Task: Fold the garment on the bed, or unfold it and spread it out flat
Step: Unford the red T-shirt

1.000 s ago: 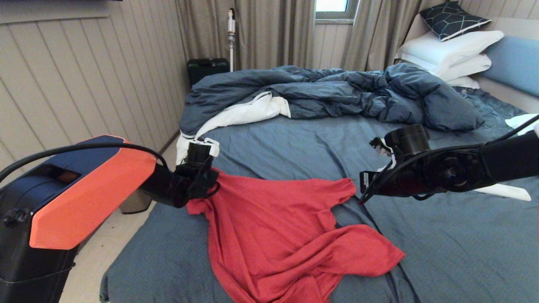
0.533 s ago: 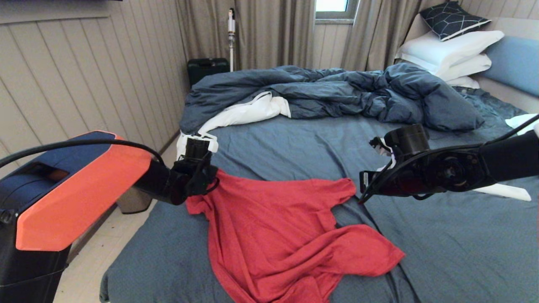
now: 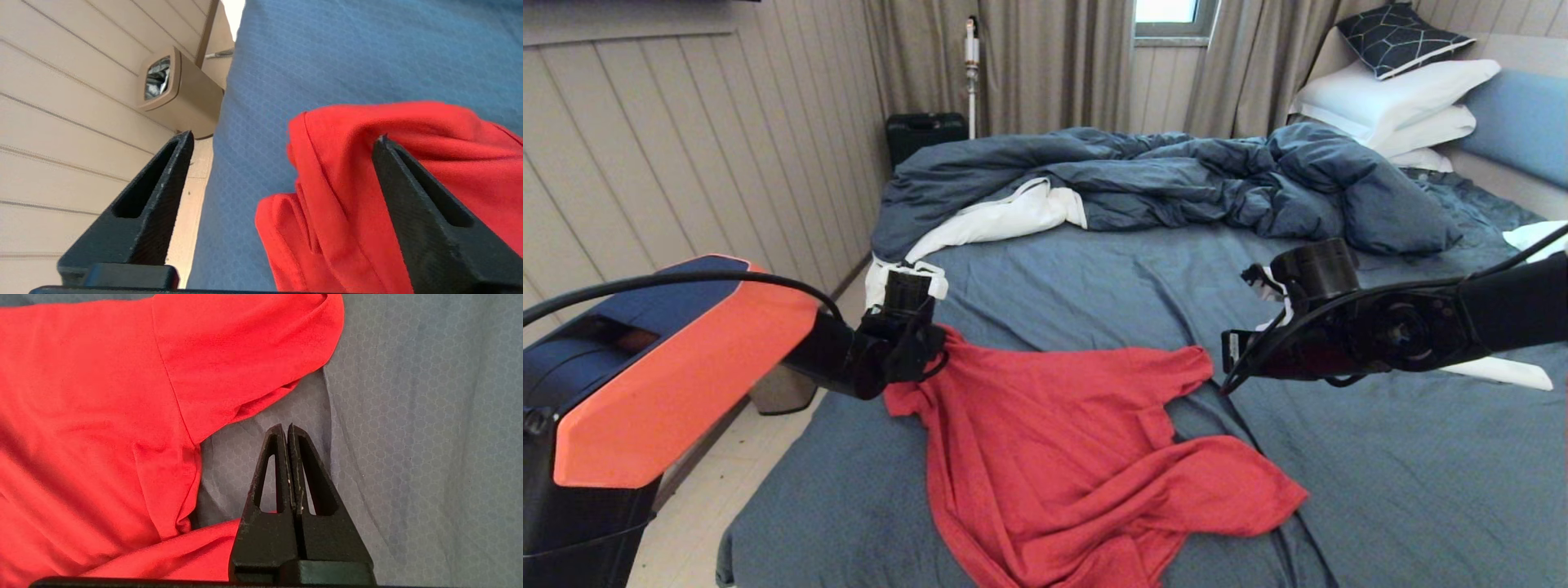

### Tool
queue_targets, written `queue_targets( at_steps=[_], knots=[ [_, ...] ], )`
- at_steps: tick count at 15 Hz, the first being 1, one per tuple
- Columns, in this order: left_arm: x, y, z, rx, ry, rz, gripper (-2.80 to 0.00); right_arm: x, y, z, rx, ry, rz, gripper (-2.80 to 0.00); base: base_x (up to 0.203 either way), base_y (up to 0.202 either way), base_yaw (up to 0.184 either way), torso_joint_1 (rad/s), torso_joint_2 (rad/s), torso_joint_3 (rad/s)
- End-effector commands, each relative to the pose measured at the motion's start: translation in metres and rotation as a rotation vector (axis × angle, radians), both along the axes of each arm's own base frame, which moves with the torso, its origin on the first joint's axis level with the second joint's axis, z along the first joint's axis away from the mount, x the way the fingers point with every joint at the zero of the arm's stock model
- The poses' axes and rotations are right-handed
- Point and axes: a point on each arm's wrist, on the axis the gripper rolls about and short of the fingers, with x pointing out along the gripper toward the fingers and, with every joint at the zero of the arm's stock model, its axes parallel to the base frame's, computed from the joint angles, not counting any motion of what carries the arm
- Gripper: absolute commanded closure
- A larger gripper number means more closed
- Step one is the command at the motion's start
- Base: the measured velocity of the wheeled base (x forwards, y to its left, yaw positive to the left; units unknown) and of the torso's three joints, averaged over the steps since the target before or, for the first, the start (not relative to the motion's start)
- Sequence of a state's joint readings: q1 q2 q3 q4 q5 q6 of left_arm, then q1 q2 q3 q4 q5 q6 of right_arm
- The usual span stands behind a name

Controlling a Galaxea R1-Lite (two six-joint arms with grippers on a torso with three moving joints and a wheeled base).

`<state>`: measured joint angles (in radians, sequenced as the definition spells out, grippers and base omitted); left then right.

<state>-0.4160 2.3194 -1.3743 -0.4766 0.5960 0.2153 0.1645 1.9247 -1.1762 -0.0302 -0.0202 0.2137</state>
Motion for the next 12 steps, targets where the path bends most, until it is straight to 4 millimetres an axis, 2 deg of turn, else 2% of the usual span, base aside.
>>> queue_targets(
  at_steps=[1,3,6,8,10,11,12],
  knots=[
    [0.0,-0.001,0.001,0.0,-0.007,0.002,-2.8,0.0,0.0,0.001,0.001,-0.003,-0.002,0.0,0.0,0.0,0.0,0.0,0.0,0.0],
    [-0.001,0.0,0.006,-0.007,-0.018,0.005,-2.8,0.0,0.0,0.001,0.001,-0.002,0.001,0.0,0.0,0.0,0.0,0.0,0.0,0.0],
    [-0.005,0.002,0.025,-0.016,-0.062,0.036,-2.8,-0.001,0.0,0.002,0.002,-0.006,-0.002,0.0,0.0,0.0,0.0,0.0,0.0,0.0],
    [-0.015,0.004,0.036,-0.049,-0.068,0.05,-2.8,-0.001,0.0,0.002,0.003,-0.006,0.0,0.0,0.0,0.0,0.0,0.0,0.0,0.0],
    [-0.035,0.006,0.044,-0.098,-0.022,0.063,-2.8,-0.002,0.0,0.004,0.003,-0.01,-0.001,0.0,0.0,0.0,0.0,0.0,0.0,0.0],
    [-0.049,0.009,0.049,-0.132,0.026,0.072,0.0,-0.002,0.0,0.005,0.002,-0.013,-0.002,0.0,0.0,0.0,0.0,0.0,0.0,0.0],
    [-0.066,0.015,0.052,-0.177,0.103,0.067,0.0,-0.002,0.0,0.005,0.003,-0.012,-0.001,0.0,0.0,0.0,0.0,0.0,0.0,0.0]
  ],
)
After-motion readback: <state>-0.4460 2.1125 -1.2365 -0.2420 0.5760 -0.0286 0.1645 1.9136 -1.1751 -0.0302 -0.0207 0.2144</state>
